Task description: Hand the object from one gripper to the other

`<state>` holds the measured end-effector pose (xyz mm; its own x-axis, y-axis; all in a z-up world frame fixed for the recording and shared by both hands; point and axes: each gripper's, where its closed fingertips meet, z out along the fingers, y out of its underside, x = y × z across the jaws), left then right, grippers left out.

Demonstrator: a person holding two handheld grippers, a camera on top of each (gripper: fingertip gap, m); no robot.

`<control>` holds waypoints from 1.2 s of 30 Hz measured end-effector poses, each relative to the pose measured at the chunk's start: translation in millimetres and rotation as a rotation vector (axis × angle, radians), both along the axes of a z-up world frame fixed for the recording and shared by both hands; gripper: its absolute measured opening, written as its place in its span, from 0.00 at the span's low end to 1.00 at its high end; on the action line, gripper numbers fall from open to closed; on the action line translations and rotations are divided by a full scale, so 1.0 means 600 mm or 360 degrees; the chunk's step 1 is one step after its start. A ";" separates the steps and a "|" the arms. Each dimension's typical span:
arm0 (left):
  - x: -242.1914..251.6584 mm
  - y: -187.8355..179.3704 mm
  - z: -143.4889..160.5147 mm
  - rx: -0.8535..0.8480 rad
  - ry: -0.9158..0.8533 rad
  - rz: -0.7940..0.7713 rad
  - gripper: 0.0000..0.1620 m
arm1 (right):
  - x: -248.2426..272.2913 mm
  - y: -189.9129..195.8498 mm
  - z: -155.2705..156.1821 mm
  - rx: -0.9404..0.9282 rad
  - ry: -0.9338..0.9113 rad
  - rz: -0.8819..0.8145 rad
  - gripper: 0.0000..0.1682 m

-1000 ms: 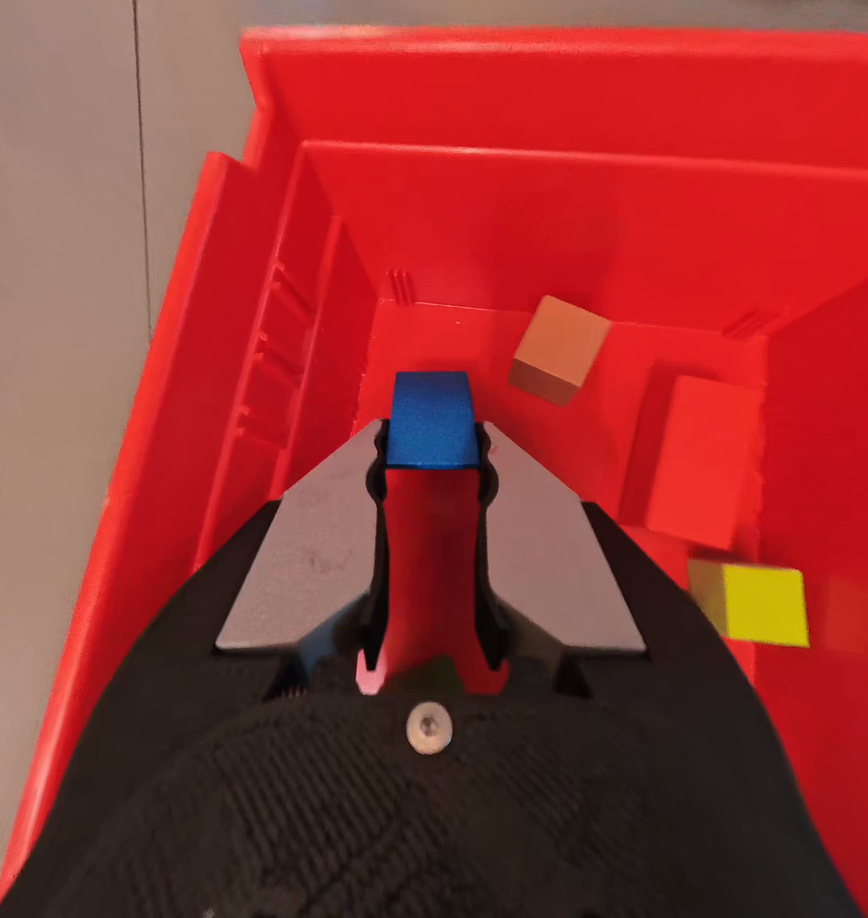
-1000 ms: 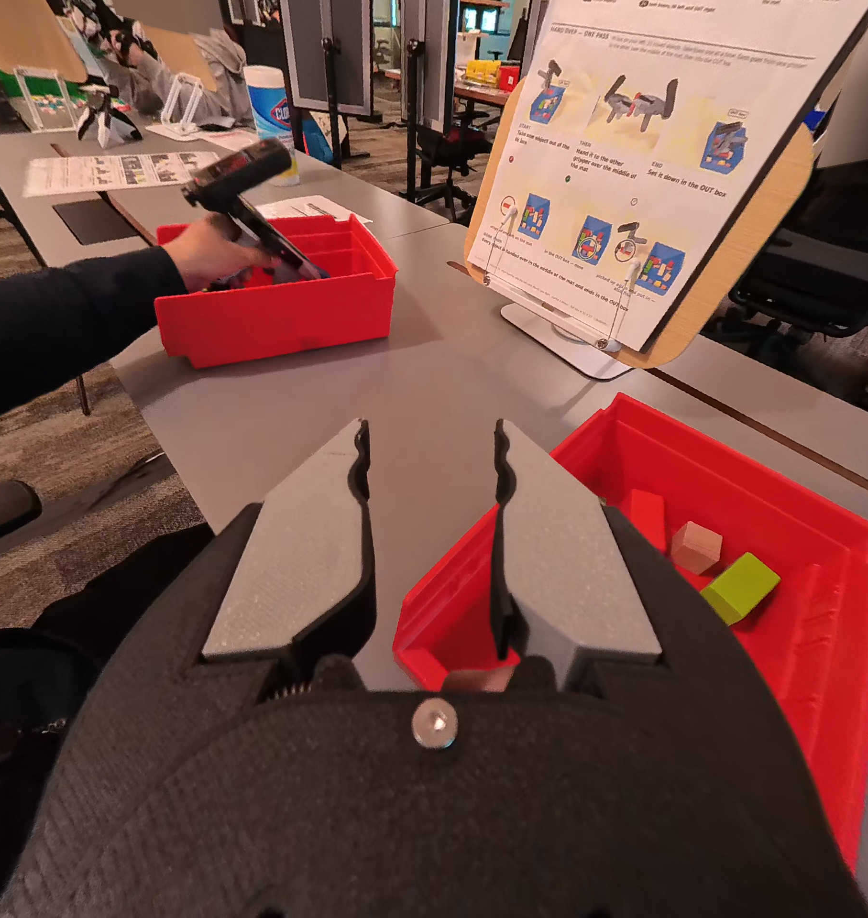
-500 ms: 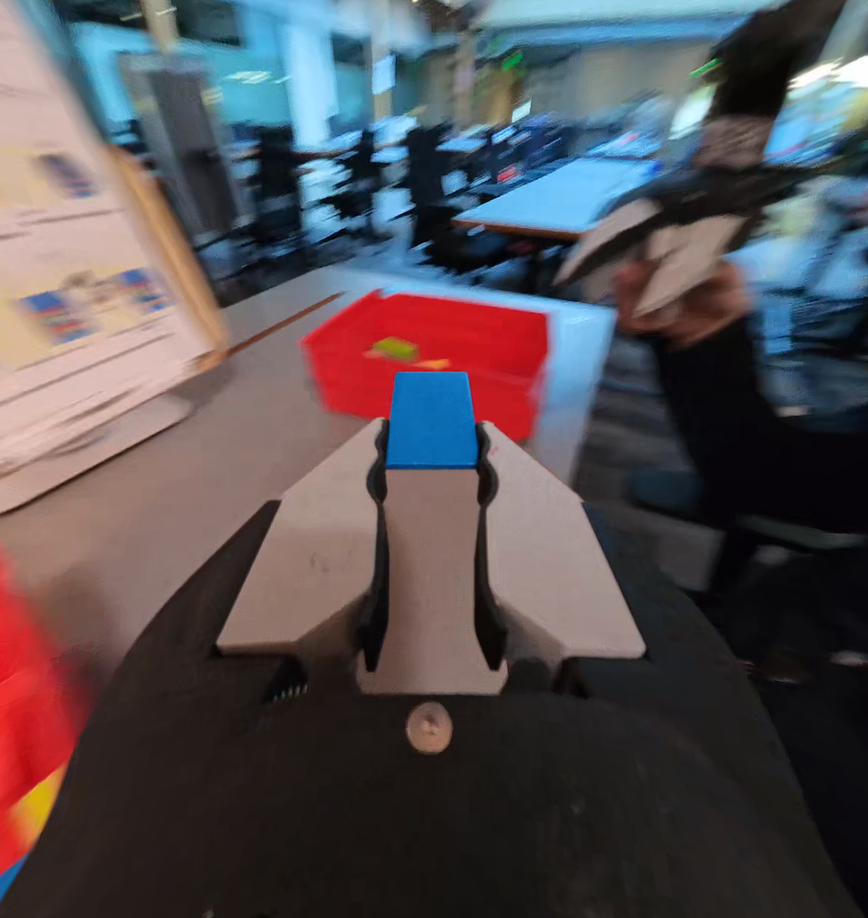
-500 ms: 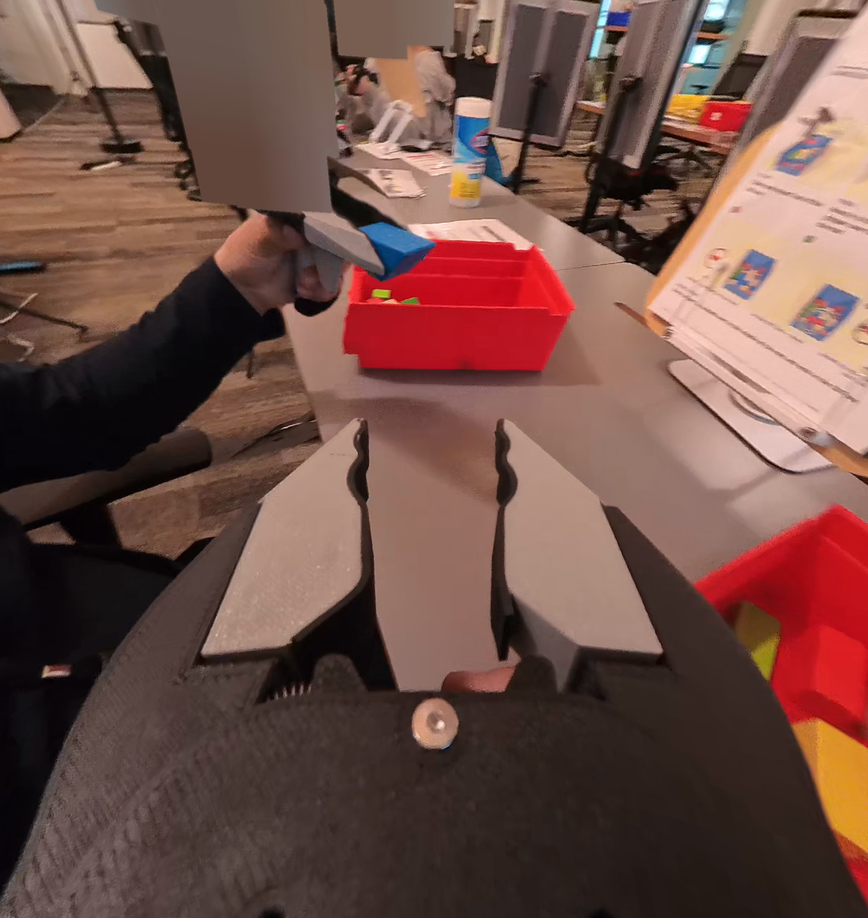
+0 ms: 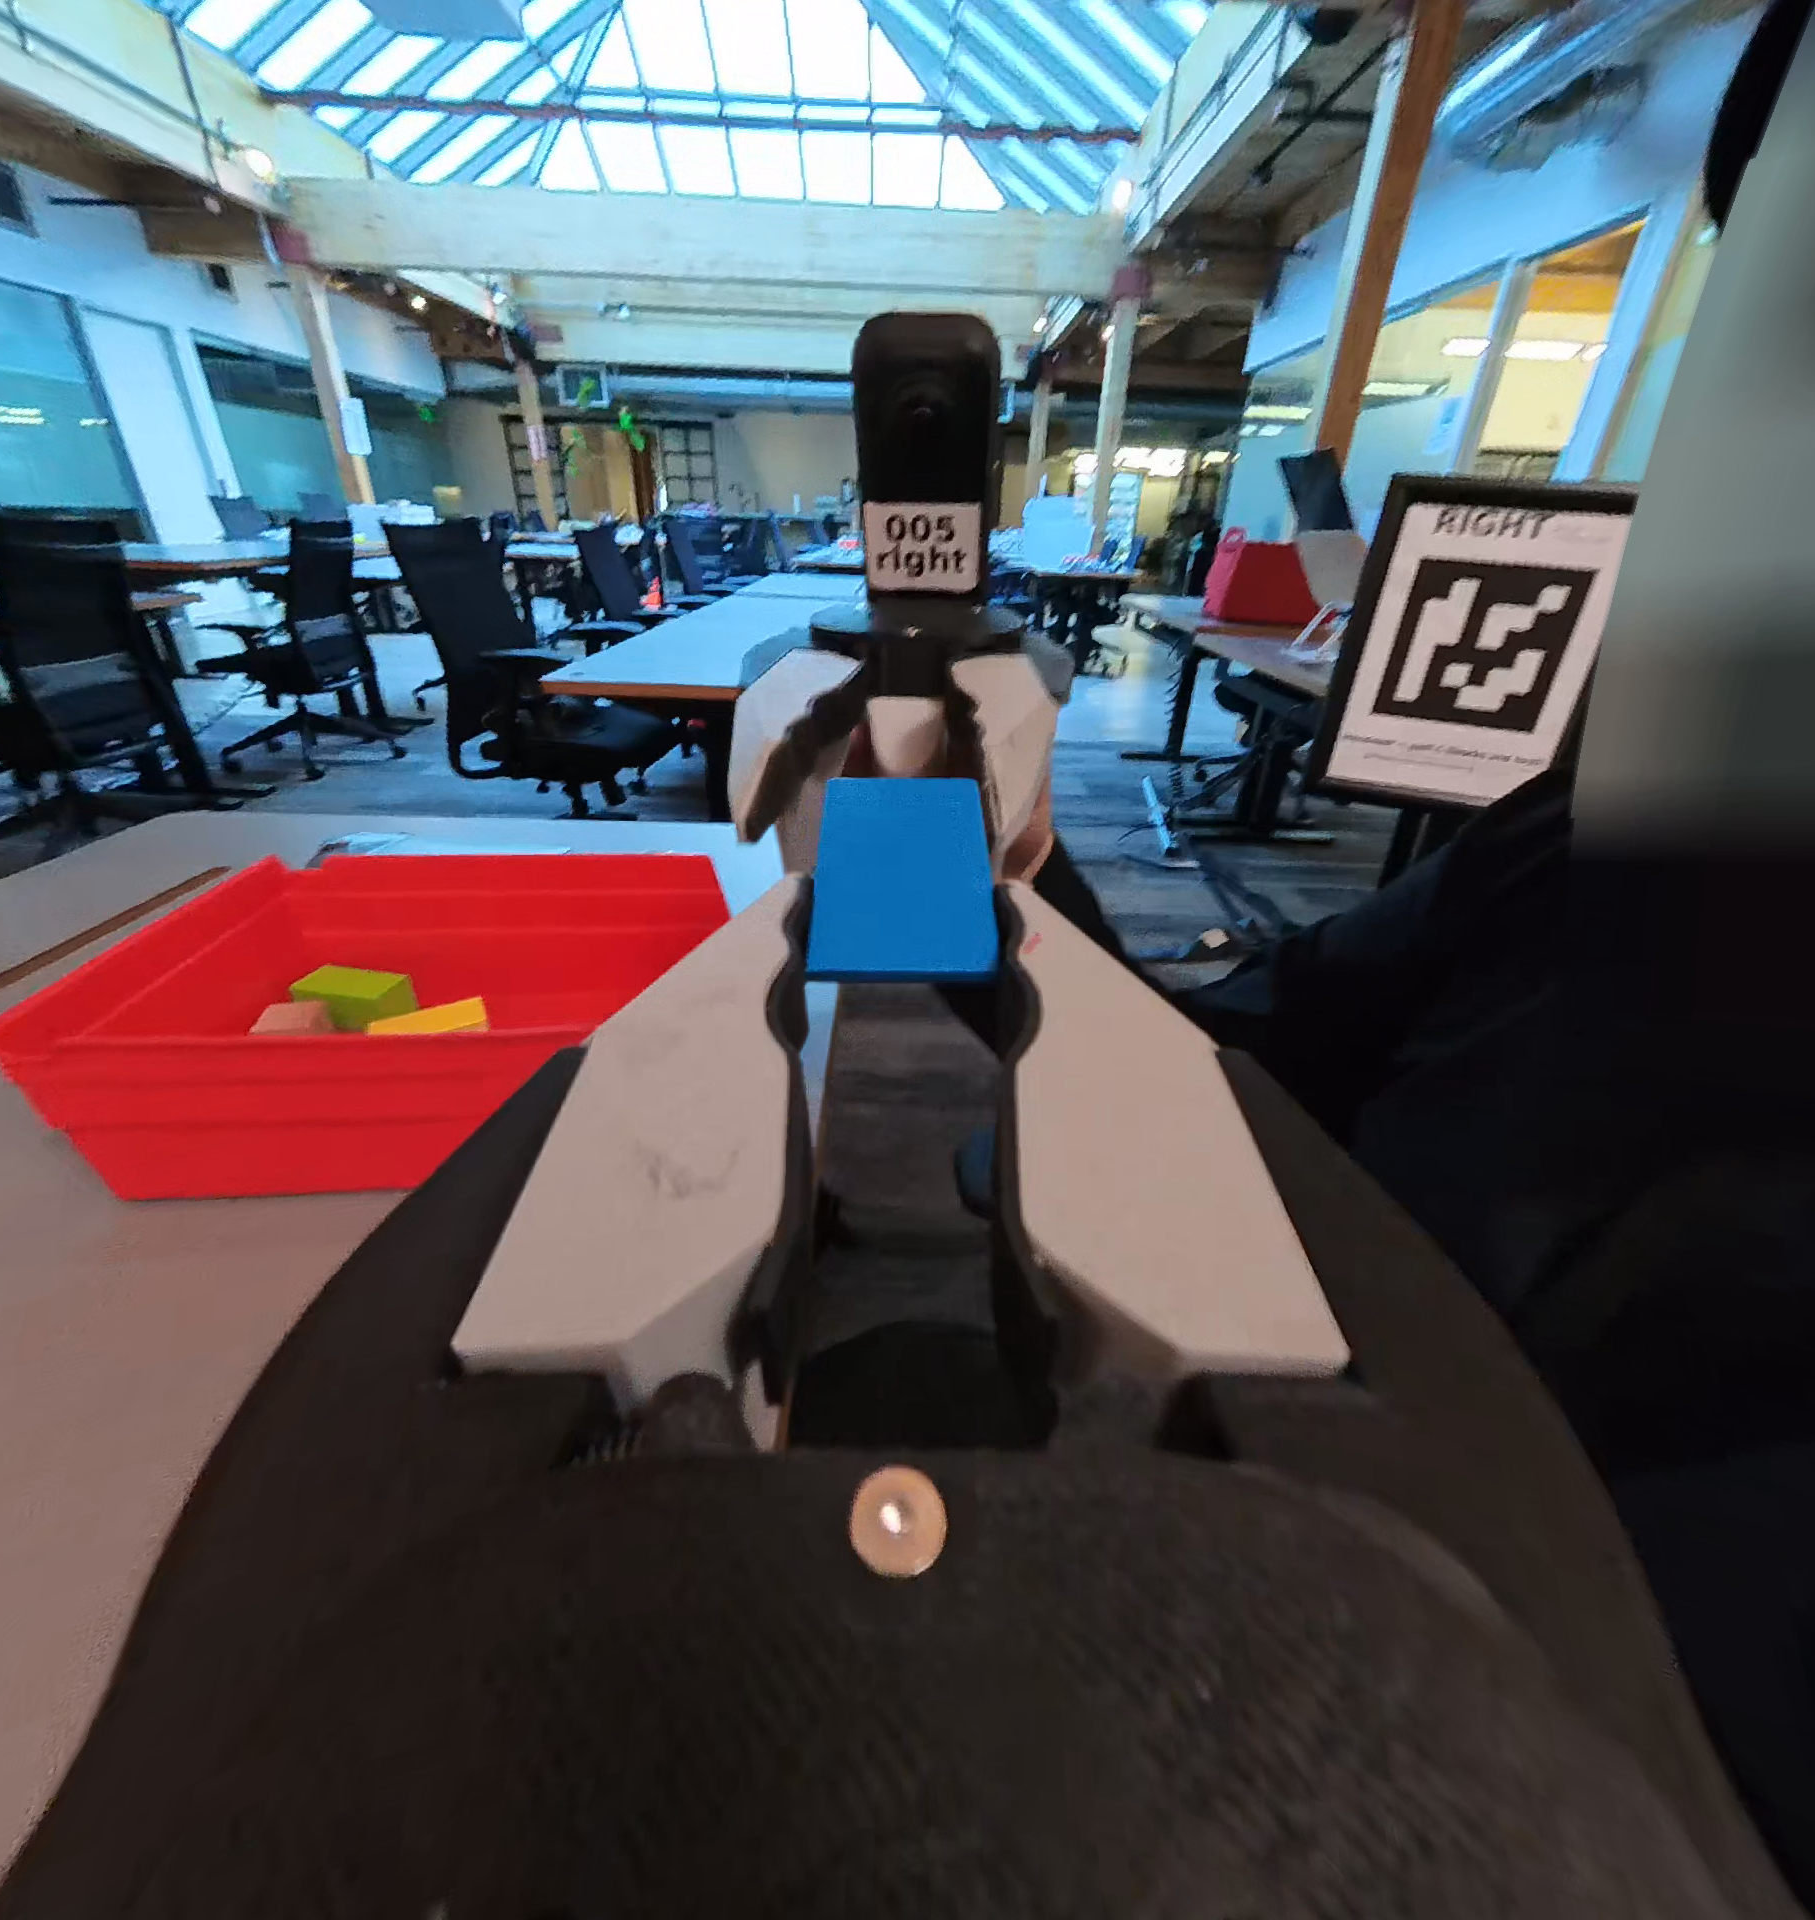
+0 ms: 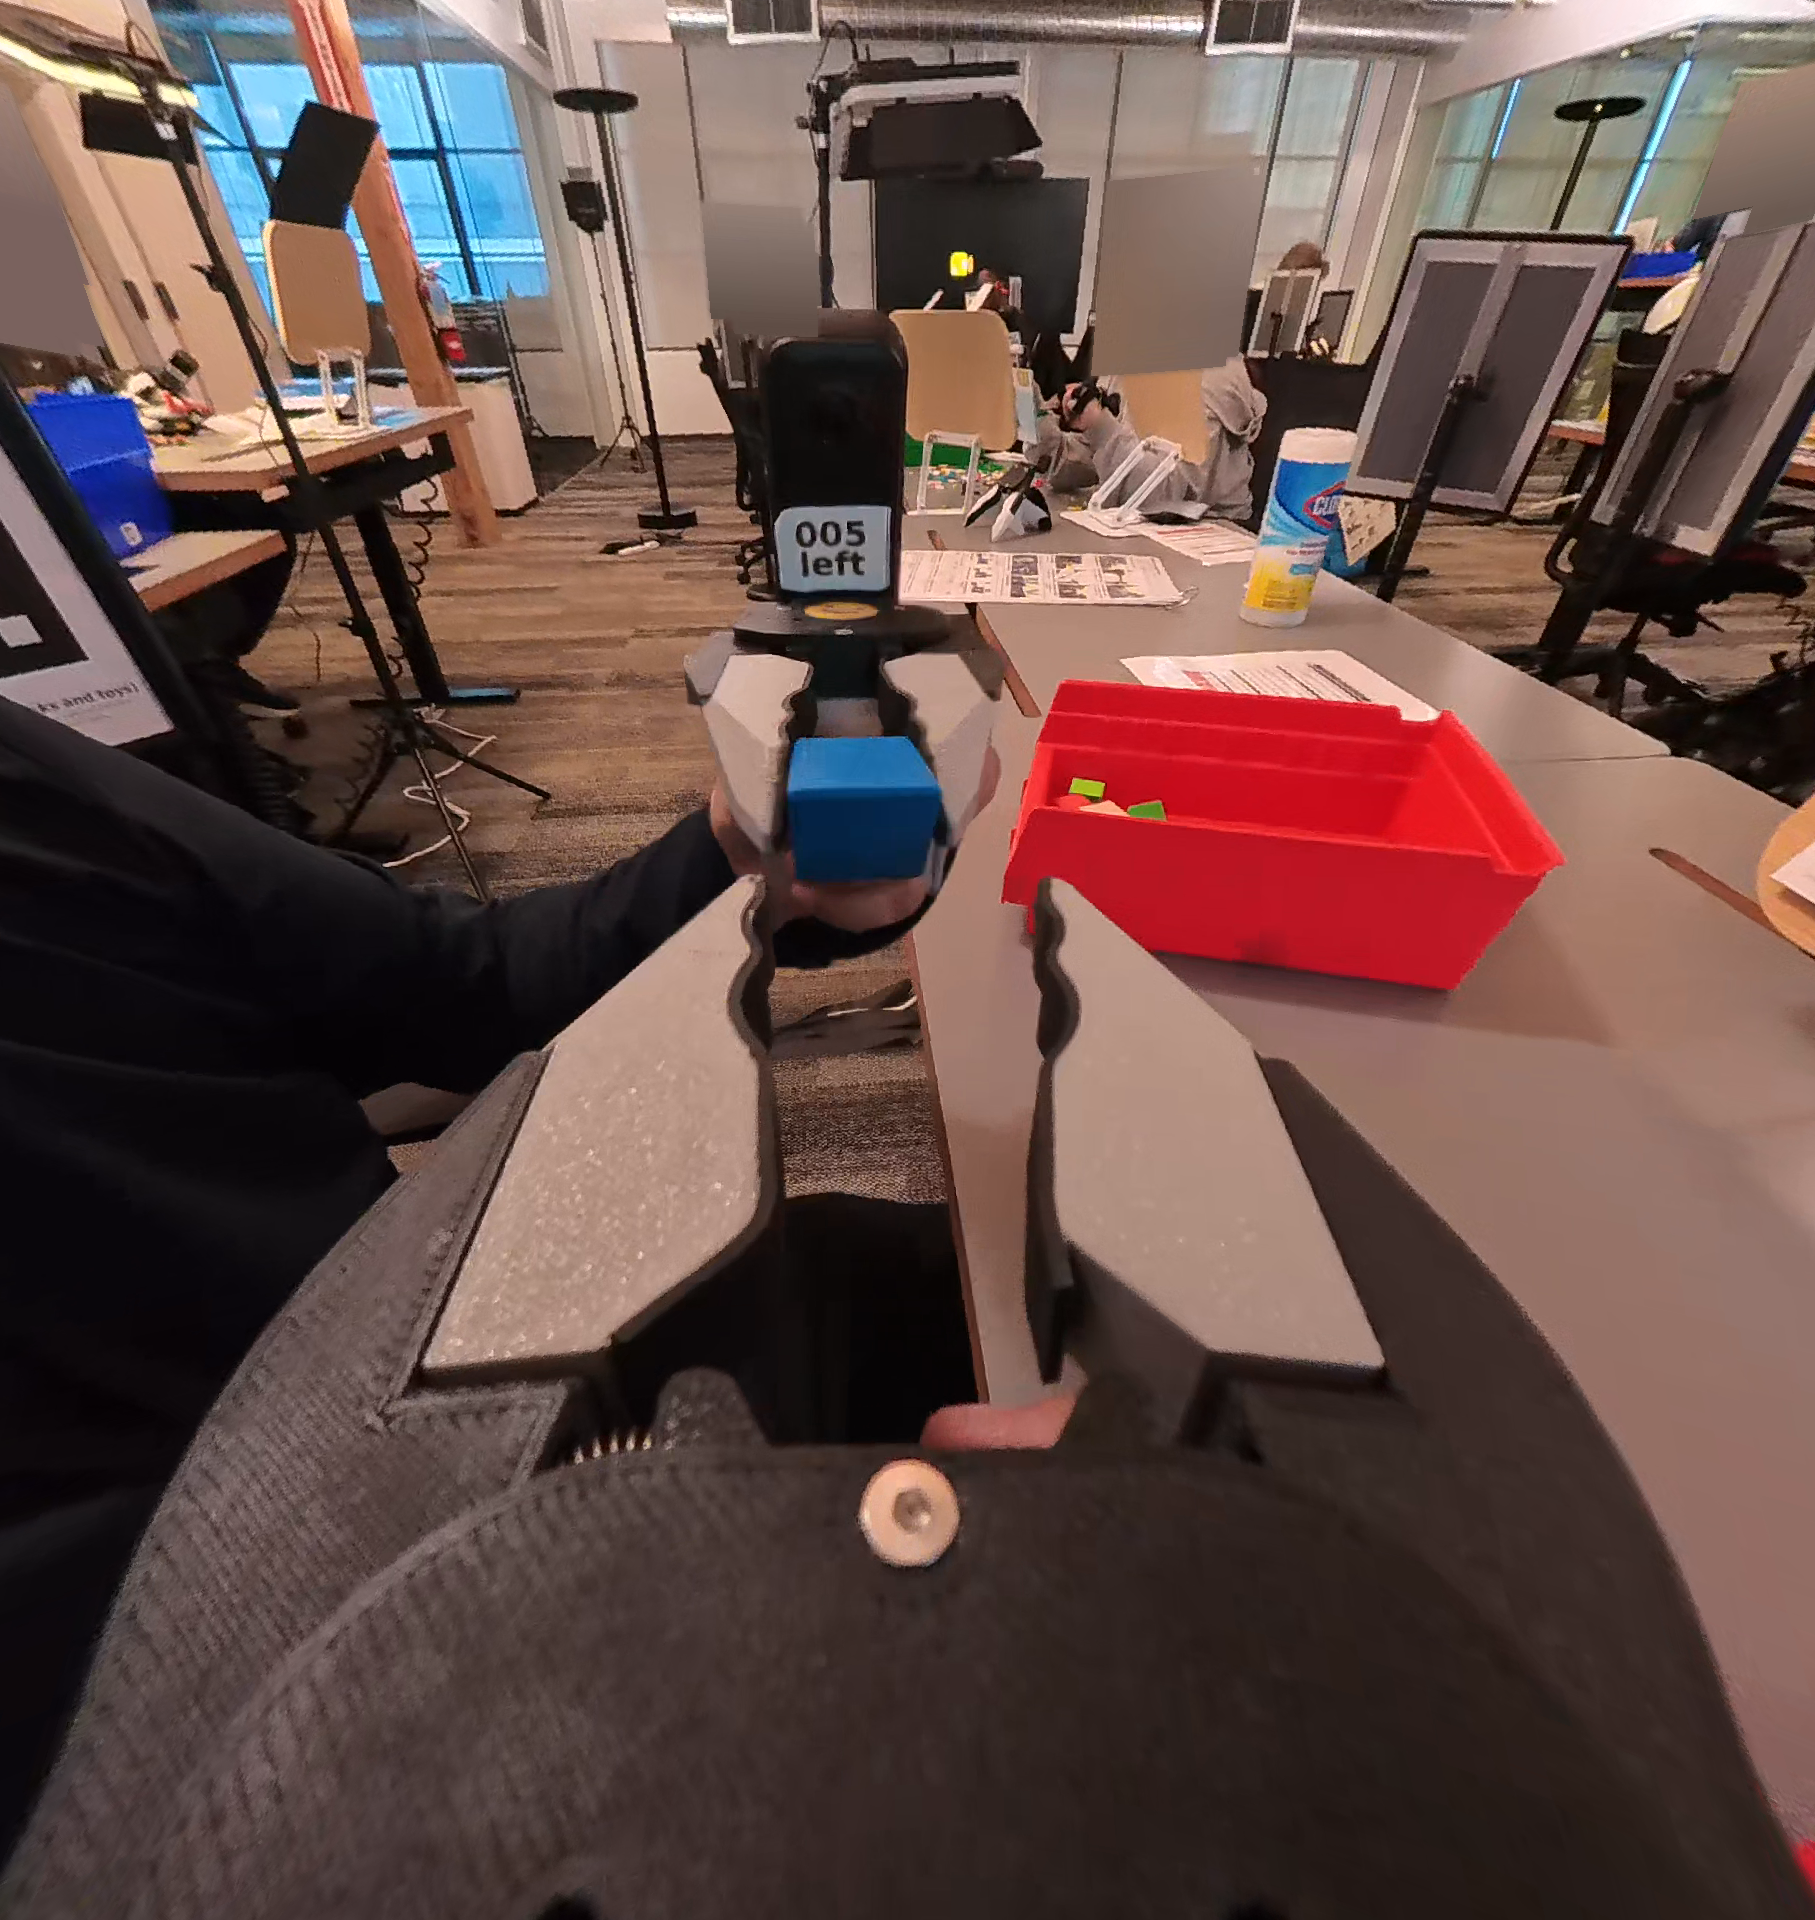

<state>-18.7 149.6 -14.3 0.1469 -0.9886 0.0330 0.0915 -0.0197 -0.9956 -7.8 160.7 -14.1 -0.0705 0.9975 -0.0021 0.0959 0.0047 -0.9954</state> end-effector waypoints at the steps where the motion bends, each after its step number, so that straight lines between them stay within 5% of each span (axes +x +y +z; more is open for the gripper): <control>1: 0.002 -0.004 0.004 -0.0005 -0.0040 -0.0022 0.20 | -0.004 -0.003 -0.001 0.0000 0.0007 0.0020 0.28; 8: 0.014 0.006 0.000 -0.0033 -0.0094 -0.0012 0.20 | -0.026 -0.011 0.006 -0.0070 0.0122 0.0100 0.28; 13: 0.018 0.007 -0.001 -0.0016 -0.0092 0.0021 0.19 | -0.027 -0.012 0.014 -0.0118 0.0191 0.0128 0.18; 36: 0.020 0.012 -0.023 -0.0025 0.0064 0.0088 0.20 | -0.028 -0.009 0.009 -0.0161 0.0152 0.0104 0.18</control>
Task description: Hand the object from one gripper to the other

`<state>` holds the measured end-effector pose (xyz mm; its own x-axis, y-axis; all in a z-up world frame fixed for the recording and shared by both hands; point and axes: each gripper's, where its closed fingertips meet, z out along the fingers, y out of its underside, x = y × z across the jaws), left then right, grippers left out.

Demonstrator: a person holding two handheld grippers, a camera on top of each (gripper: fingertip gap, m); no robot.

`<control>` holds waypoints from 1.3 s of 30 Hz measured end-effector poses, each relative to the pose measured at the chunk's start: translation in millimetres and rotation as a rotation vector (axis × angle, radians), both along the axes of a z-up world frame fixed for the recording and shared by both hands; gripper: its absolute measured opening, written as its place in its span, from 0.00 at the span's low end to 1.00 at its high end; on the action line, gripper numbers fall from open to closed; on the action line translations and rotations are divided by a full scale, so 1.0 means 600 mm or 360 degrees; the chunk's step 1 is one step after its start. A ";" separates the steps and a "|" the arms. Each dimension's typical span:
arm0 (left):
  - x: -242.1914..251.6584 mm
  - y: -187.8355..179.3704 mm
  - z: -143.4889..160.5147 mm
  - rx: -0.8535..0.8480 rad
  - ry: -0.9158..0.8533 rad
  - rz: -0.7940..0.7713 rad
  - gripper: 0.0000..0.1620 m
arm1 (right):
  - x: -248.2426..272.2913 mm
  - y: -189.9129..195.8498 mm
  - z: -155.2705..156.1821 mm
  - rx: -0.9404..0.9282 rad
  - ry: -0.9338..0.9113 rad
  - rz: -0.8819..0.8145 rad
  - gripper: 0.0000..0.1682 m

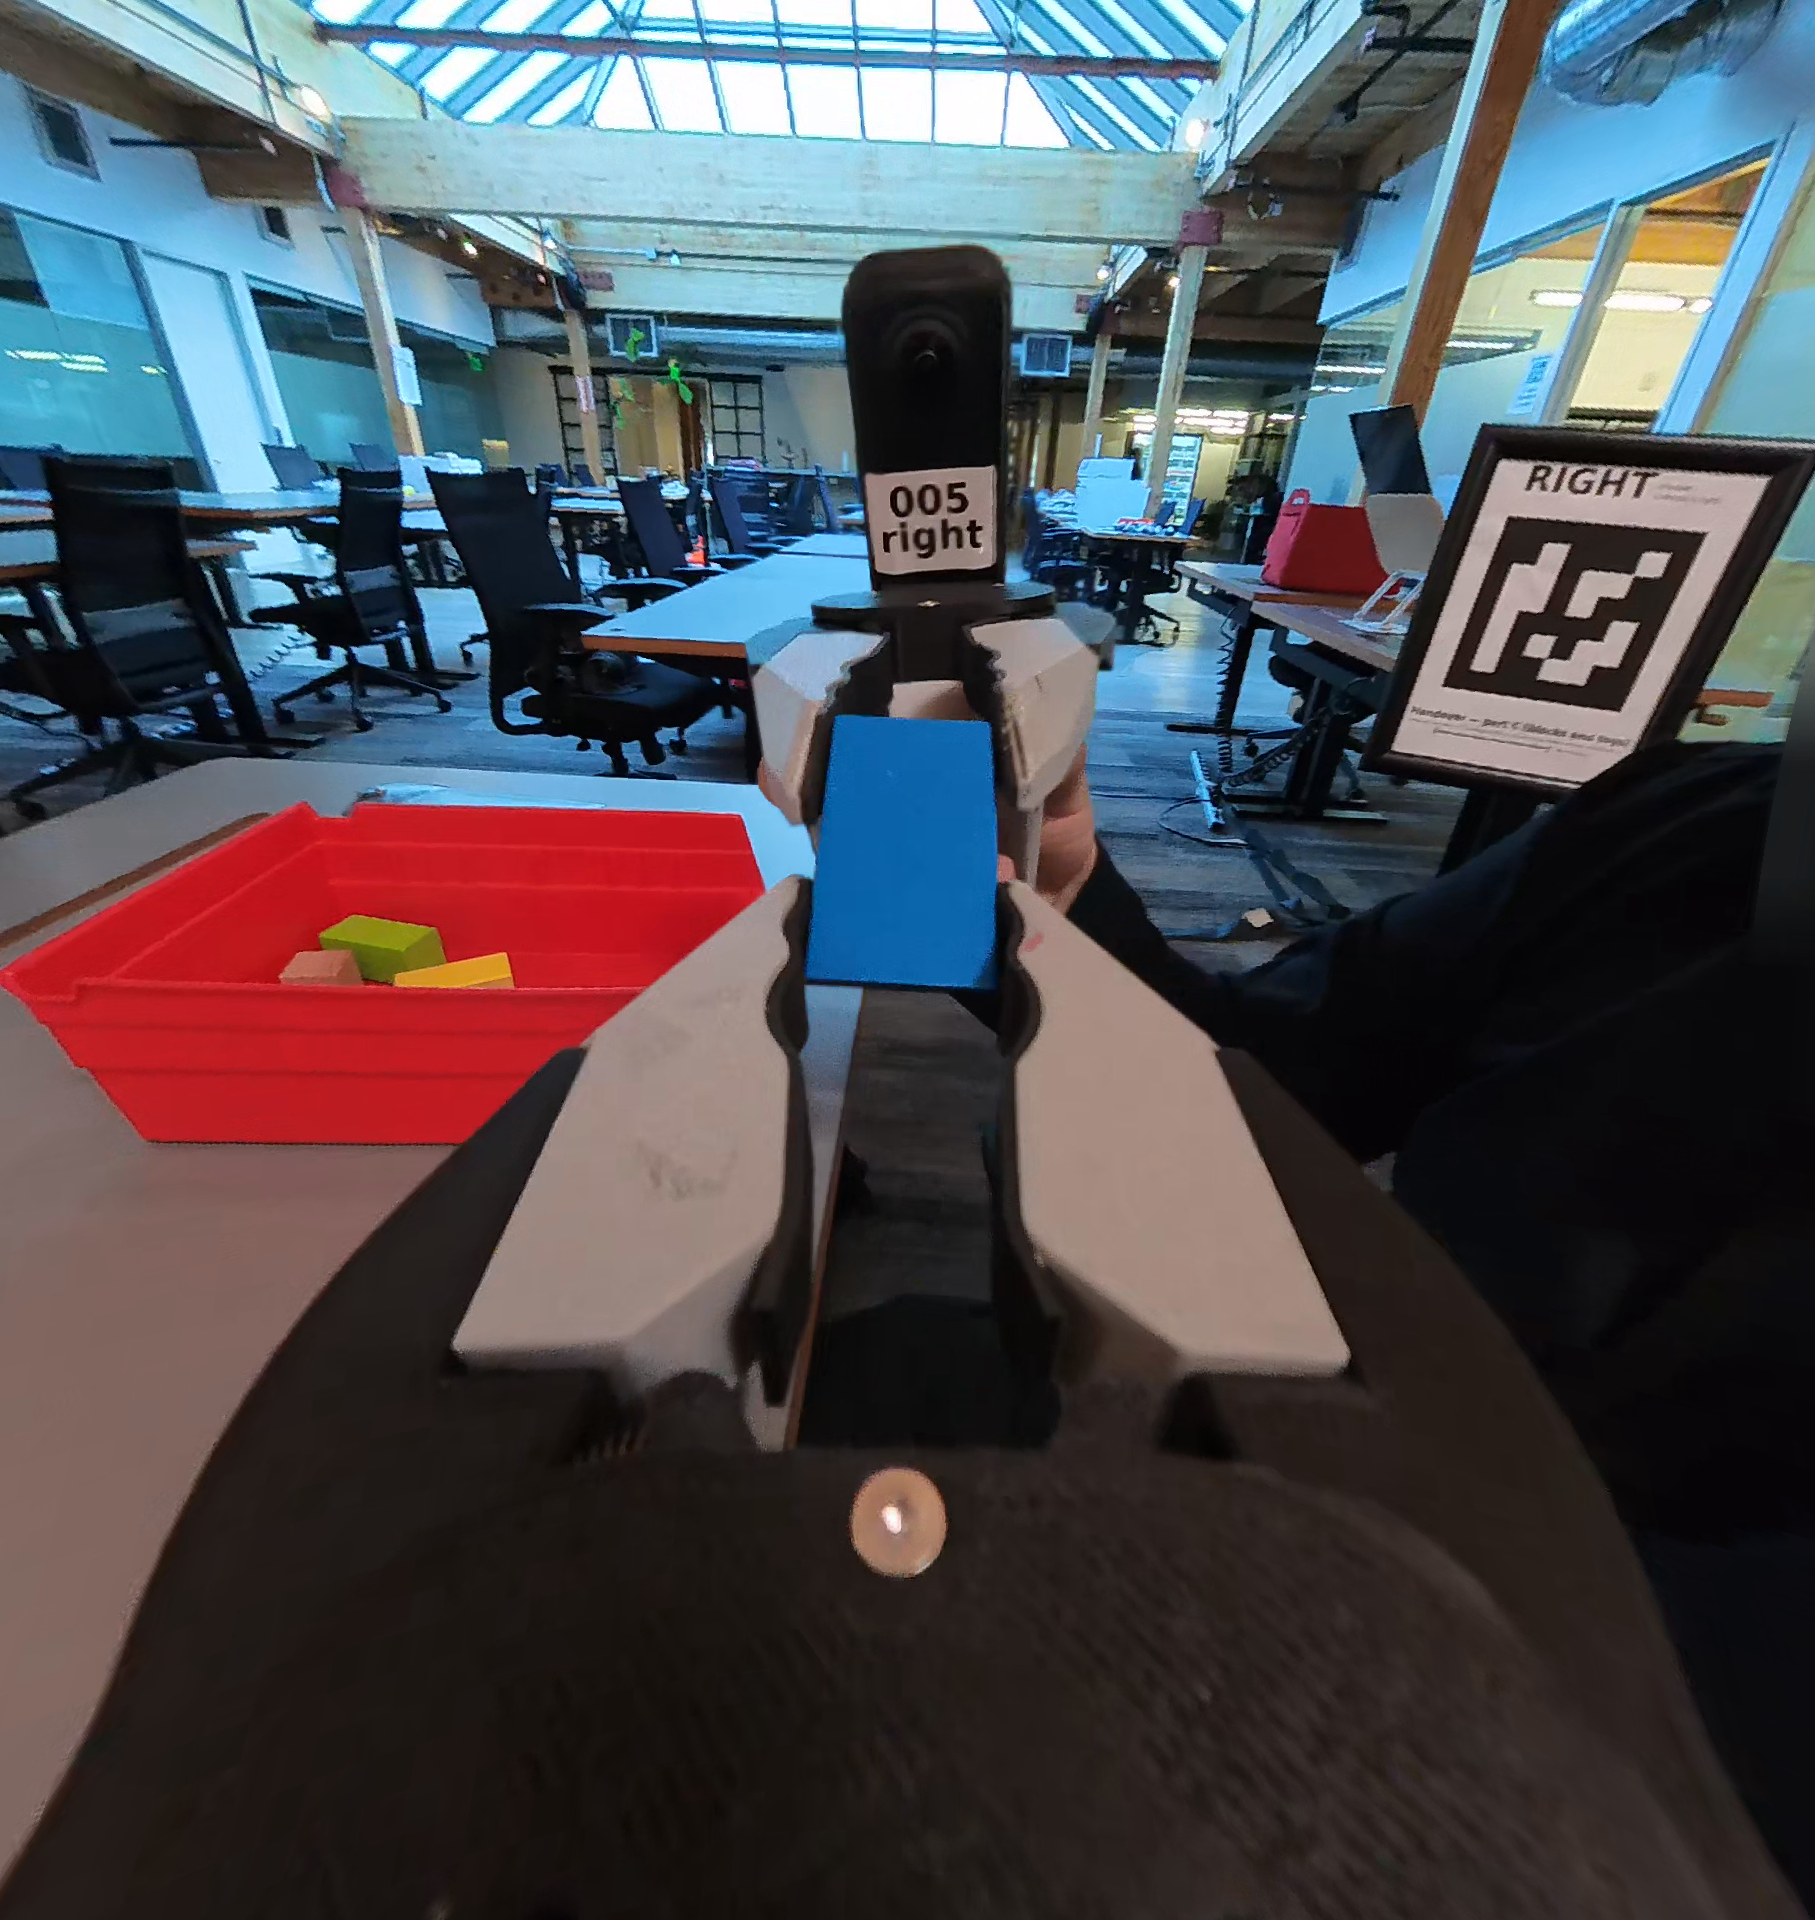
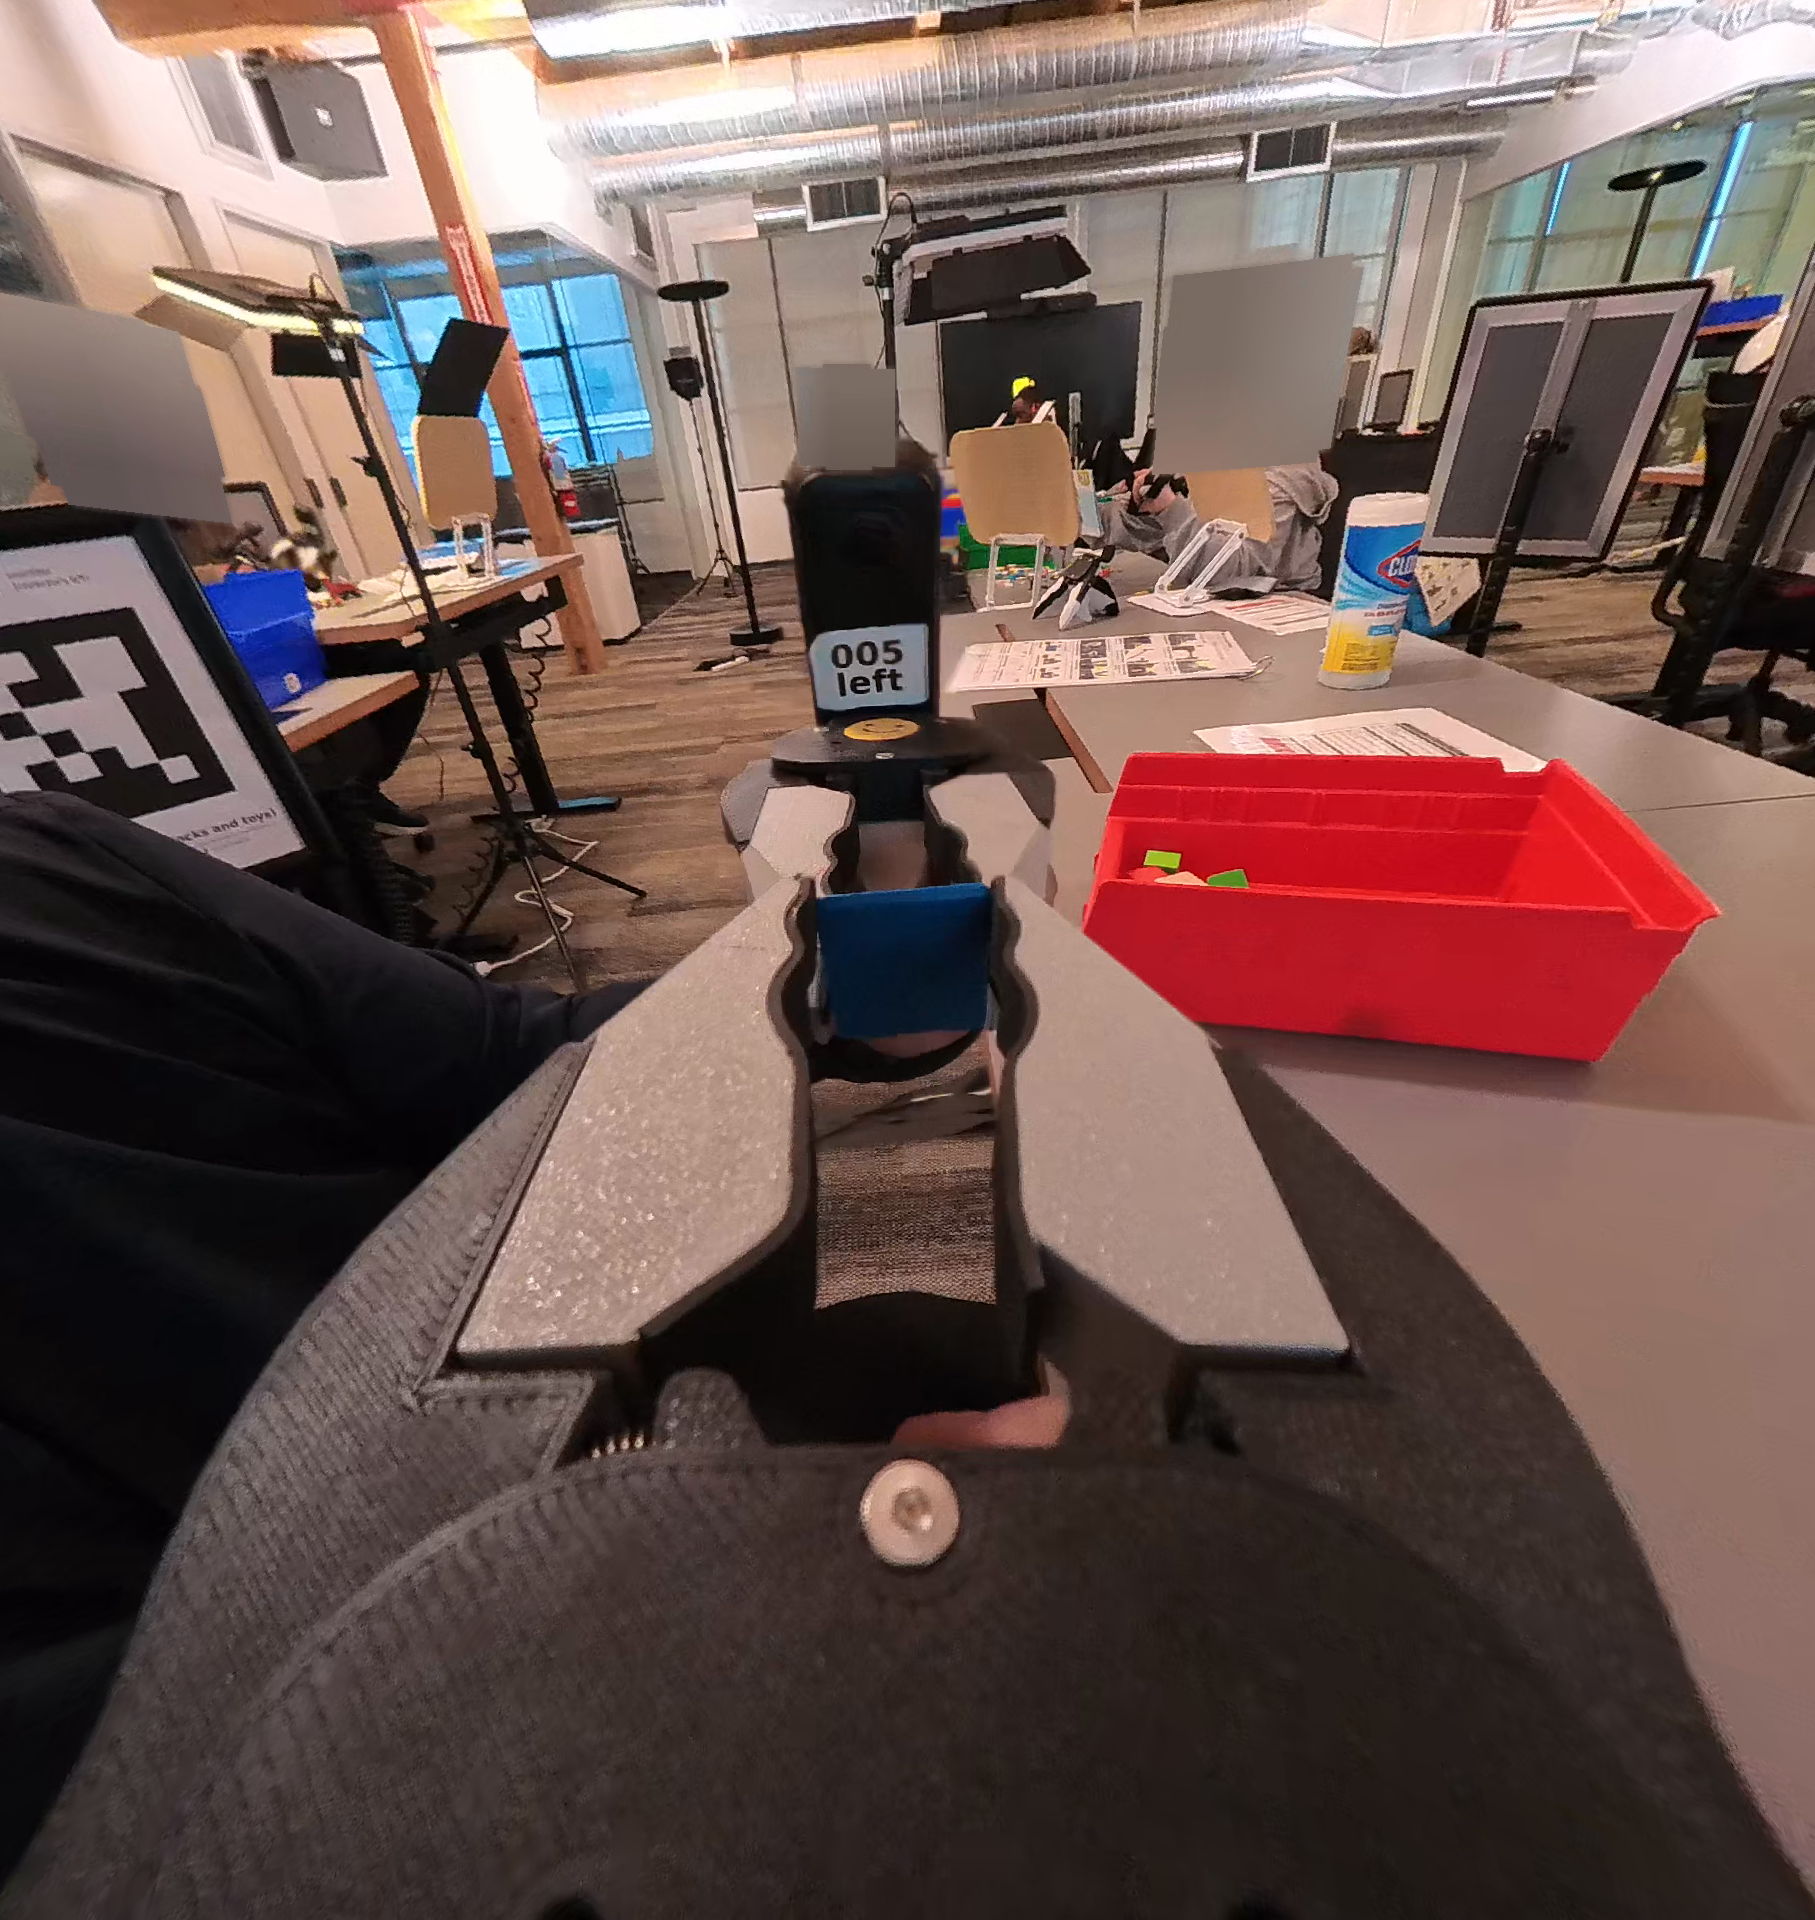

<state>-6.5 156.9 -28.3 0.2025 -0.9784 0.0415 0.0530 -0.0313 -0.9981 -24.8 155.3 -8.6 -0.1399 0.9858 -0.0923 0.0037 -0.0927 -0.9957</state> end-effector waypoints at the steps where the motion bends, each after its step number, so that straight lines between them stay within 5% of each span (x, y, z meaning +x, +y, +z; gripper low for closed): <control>1: 0.001 -0.001 0.001 0.0022 0.0004 0.0007 0.20 | 0.000 -0.002 -0.001 -0.0012 -0.0007 0.0020 0.19; 14: 0.001 0.021 -0.023 -0.0168 0.0097 0.0095 0.20 | 0.001 0.024 -0.012 0.0163 -0.0107 -0.0194 0.19; 19: -0.051 0.076 -0.061 -0.0281 0.0305 0.0426 0.21 | 0.102 0.184 -0.015 0.0299 -0.0211 -0.0873 0.19; 25: -0.064 0.075 -0.048 -0.0266 0.0269 0.0427 0.20 | 0.313 0.407 -0.182 -0.0130 -0.0818 -0.1655 0.19; 32: -0.056 0.080 -0.057 -0.0219 0.0333 0.0464 0.18 | 0.326 0.444 -0.309 -0.0416 -0.1157 -0.1573 0.19; 39: -0.060 0.083 -0.057 -0.0235 0.0312 0.0466 0.17 | 0.266 0.433 -0.348 -0.0355 -0.1339 -0.1391 0.19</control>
